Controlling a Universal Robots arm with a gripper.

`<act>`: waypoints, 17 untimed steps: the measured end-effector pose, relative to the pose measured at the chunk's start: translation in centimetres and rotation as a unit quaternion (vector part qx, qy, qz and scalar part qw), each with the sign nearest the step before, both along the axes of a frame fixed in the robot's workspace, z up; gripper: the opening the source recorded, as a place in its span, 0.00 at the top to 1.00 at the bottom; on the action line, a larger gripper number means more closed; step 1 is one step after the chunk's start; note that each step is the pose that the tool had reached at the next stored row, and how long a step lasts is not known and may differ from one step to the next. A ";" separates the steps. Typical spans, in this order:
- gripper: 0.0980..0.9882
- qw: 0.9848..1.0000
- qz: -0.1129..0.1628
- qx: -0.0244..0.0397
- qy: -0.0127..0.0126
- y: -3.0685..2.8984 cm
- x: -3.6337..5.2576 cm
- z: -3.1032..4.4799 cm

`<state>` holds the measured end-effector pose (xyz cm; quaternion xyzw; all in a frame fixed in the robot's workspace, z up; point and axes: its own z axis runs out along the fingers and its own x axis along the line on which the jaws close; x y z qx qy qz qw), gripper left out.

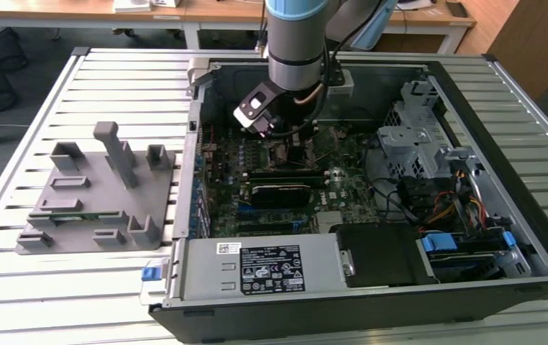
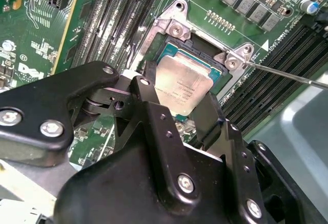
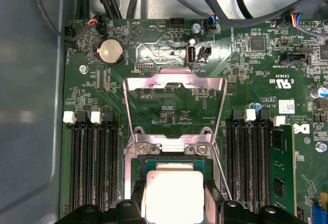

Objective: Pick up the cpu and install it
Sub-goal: 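Place the cpu into insertion slot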

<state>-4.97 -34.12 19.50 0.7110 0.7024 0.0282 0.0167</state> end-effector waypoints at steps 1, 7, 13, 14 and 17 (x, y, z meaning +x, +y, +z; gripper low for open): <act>0.51 1.000 0.000 0.000 0.000 0.00 0.00 -0.04; 0.51 1.000 0.000 0.000 0.000 0.00 0.00 -0.06; 0.50 1.000 0.000 0.000 0.000 0.00 0.00 -0.08; 0.50 1.000 0.000 0.000 0.000 0.00 0.00 -0.08; 0.43 1.000 0.000 0.000 0.000 0.00 0.00 -0.09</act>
